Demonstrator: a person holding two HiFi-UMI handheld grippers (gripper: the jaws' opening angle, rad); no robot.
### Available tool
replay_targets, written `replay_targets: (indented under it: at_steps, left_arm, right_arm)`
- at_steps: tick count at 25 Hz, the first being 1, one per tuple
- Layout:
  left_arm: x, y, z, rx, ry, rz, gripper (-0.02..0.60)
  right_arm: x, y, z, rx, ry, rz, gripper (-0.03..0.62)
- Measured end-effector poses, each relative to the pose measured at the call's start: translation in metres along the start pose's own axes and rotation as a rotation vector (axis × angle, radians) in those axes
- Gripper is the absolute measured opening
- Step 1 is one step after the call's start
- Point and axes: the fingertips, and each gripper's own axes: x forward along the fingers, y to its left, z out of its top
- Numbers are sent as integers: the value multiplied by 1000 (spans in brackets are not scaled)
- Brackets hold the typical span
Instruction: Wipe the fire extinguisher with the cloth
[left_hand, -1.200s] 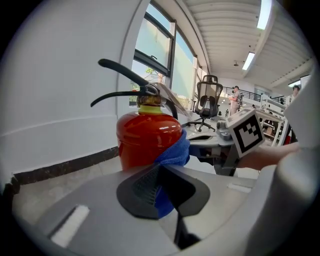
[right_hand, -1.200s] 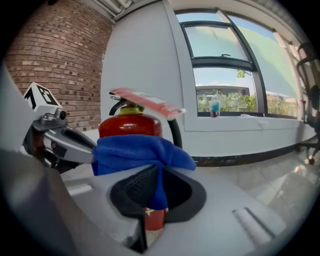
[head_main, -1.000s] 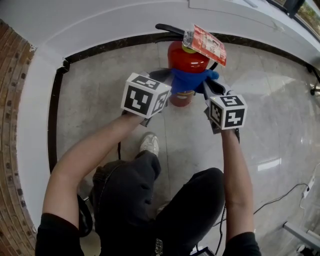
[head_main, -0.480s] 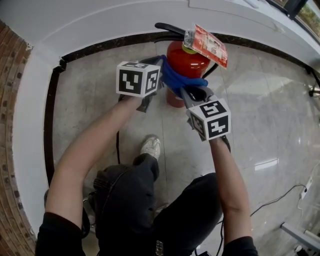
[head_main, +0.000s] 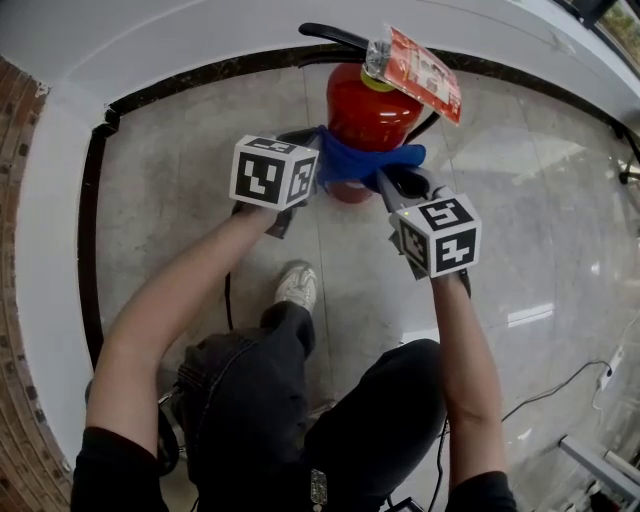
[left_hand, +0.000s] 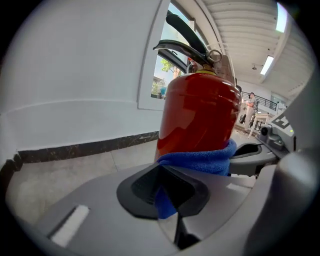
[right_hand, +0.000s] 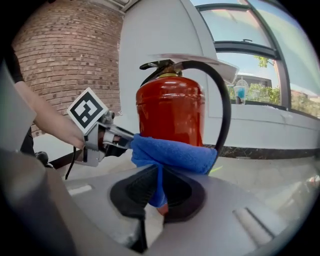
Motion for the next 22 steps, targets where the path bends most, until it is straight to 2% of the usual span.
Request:
replay_targets:
  at_steps: [5, 14, 18, 22]
  left_arm:
    - [-6, -26, -13, -3, 26, -70, 12]
    - [-4, -79, -26, 85, 74, -188, 13]
    - [4, -94, -26, 63, 73, -202, 12]
    - [10, -94, -33, 53, 72, -189, 12]
  right_arm:
    - [-12, -30, 3, 3, -20, -85, 28]
    - [-12, -81, 22, -9, -32, -193, 28]
    - [-5, -91, 29, -5, -44, -215, 27]
    - [8, -93, 5, 36, -3, -222, 26]
